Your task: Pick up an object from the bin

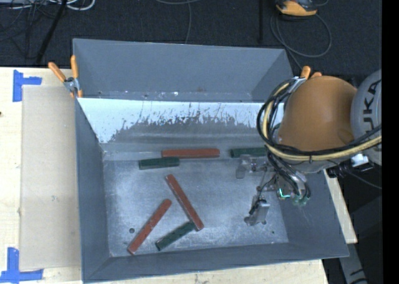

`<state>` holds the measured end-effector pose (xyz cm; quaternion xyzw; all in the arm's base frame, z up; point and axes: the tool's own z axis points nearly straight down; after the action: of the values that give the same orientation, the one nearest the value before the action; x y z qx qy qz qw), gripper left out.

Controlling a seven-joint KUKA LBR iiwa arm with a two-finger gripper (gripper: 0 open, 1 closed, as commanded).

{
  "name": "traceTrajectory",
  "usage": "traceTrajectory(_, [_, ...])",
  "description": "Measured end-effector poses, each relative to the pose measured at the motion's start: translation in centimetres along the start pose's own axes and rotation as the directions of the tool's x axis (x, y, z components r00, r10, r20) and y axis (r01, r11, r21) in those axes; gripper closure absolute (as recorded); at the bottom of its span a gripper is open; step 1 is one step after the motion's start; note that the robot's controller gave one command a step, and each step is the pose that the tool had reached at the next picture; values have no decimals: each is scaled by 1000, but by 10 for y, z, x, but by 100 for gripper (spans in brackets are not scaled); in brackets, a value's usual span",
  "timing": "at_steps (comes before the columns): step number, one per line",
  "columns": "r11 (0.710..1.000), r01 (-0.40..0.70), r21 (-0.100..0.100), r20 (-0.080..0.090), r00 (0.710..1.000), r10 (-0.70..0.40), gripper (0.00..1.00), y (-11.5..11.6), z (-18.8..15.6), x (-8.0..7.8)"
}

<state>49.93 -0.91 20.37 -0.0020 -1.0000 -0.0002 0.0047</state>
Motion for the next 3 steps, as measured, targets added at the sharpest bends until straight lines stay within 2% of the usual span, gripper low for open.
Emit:
traceTrajectory(1, [983,186,-1,6,982,-186,0,100,27,-8])
traceTrajectory(2, [952,305,2,7,952,-305,0,120,137,-5])
traceTrajectory(3, [953,302,3,18,953,-302,100,120,131,-9])
